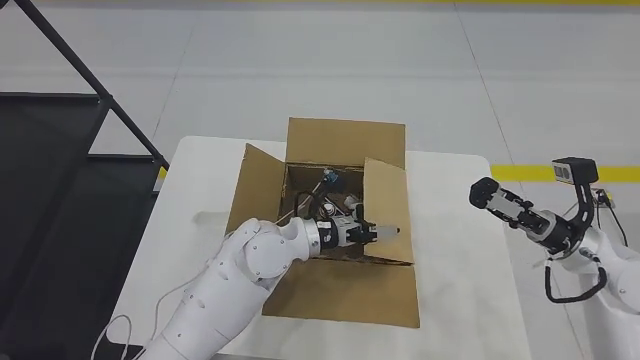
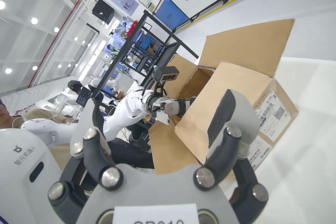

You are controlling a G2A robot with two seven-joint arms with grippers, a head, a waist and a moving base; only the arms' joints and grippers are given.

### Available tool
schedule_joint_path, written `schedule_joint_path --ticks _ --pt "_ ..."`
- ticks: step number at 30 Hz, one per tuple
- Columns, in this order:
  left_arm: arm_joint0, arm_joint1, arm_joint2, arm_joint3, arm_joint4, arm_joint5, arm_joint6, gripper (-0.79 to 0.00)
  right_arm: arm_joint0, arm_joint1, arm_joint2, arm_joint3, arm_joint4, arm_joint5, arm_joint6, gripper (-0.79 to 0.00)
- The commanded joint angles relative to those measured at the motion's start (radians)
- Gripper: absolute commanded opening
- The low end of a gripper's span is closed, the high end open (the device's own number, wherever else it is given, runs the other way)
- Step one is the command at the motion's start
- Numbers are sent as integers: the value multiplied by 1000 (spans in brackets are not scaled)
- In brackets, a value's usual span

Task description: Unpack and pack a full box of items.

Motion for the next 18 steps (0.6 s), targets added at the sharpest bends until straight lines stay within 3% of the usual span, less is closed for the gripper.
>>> schedule_joint_path --ticks 1,9,18 --pt "-2 -4 5 -11 8 13 15 0 1 3 3 7 8 -4 1 0" --pt "-43 -37 58 -15 21 36 80 0 -11 18 42 36 39 -25 -7 0" --pt "-116 -93 141 56 13 27 140 0 -71 36 137 41 77 -47 -28 0"
